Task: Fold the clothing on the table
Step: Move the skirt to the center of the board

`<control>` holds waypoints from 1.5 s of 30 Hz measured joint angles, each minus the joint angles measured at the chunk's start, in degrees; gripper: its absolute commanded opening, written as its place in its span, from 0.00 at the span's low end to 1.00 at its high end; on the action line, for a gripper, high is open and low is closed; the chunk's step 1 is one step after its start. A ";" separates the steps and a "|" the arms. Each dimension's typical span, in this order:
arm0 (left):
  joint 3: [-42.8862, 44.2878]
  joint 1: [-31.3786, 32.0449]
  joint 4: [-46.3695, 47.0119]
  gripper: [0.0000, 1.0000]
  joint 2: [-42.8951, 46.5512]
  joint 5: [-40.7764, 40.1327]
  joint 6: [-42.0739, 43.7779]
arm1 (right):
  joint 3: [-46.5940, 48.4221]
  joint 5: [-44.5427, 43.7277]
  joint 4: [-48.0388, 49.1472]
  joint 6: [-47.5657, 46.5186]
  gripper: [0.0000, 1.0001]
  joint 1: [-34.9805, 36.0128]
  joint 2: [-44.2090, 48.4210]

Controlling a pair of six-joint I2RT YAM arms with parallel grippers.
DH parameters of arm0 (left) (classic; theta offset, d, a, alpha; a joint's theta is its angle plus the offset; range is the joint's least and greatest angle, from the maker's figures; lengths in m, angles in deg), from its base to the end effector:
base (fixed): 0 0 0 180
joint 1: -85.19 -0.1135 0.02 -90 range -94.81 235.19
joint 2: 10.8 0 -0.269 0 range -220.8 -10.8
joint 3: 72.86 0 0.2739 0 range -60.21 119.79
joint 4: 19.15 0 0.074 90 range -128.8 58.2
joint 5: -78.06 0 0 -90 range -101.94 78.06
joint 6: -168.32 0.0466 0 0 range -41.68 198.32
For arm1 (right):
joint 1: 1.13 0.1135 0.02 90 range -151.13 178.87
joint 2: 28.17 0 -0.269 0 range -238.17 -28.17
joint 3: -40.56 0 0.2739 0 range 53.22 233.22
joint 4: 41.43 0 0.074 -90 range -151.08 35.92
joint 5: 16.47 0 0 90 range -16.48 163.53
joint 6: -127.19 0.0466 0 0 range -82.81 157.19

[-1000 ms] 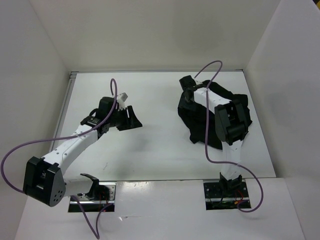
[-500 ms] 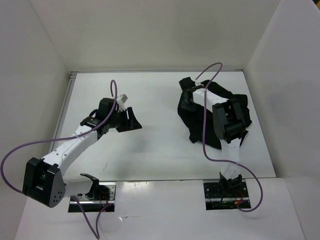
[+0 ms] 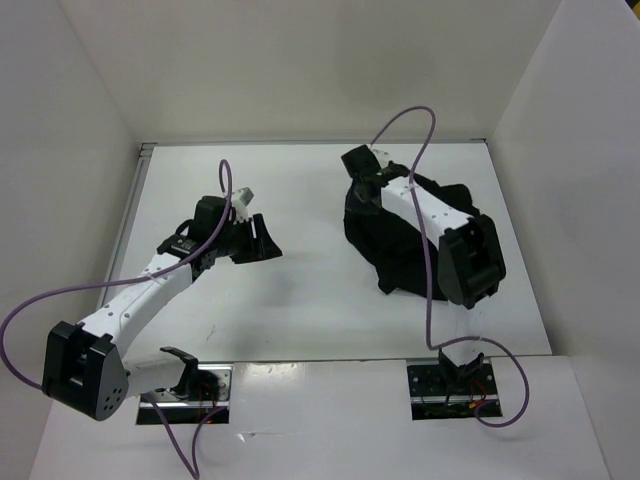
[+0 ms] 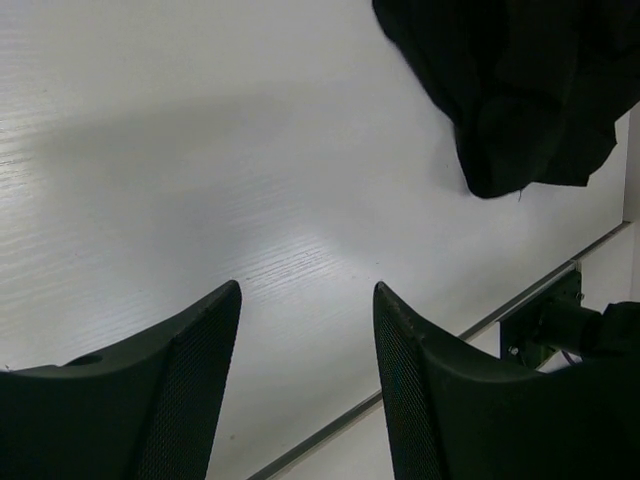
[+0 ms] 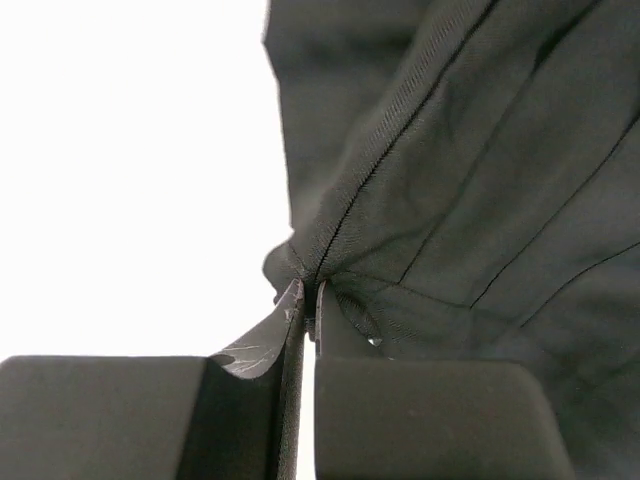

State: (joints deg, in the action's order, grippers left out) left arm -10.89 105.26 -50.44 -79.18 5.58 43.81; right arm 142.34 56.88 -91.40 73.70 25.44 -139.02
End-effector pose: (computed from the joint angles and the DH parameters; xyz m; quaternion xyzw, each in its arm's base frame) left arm 0.2646 -0.1116 0.2606 -0.0449 0.8886 -0.3212 0.3244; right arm 0.4060 0.1881 0.2200 0.1211 0.9466 0.0192 0.2981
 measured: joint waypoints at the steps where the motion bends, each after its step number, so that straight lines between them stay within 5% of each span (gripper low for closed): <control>1: 0.00 0.00 -0.04 0.63 0.02 -0.22 0.00 | 0.70 1.01 -0.68 -0.61 0.00 1.97 2.19; 8: -0.98 -0.85 0.11 0.64 3.74 -1.25 -0.33 | 3.65 9.97 -1.79 -2.95 0.00 9.01 8.20; 13: -1.38 -1.27 0.33 0.65 6.69 -1.44 -0.55 | 6.54 8.02 -4.74 -3.54 0.00 8.72 7.87; 21: -2.62 -1.29 -0.09 0.65 8.26 -1.99 -1.92 | 32.94 5.57 -9.42 -8.04 0.00 8.48 -2.40; 27: -2.82 -1.44 0.00 0.67 11.32 -2.64 -3.21 | 48.78 15.17 -9.90 -11.04 0.00 8.31 -14.84; 30: -2.84 -1.68 0.04 0.67 11.43 -2.73 -3.41 | 67.63 19.52 -14.23 -12.00 0.00 8.26 -23.21; 35: -3.39 -1.68 0.26 0.67 11.43 -2.80 -3.52 | 82.84 24.79 -14.01 -10.78 0.00 6.08 -23.04; 40: -4.44 -1.68 0.31 0.67 11.39 -2.89 -3.80 | 78.58 25.31 -14.03 -10.23 0.00 1.16 -13.16; 45: -4.61 -1.68 1.11 0.67 9.90 -2.80 -4.72 | 61.37 17.29 -17.44 -11.32 0.00 -0.55 -4.28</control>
State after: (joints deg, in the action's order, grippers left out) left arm -15.50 103.58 -49.32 -69.27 2.78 39.09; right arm 203.71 74.17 -108.84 62.38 24.89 -143.30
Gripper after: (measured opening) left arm 0.664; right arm 0.021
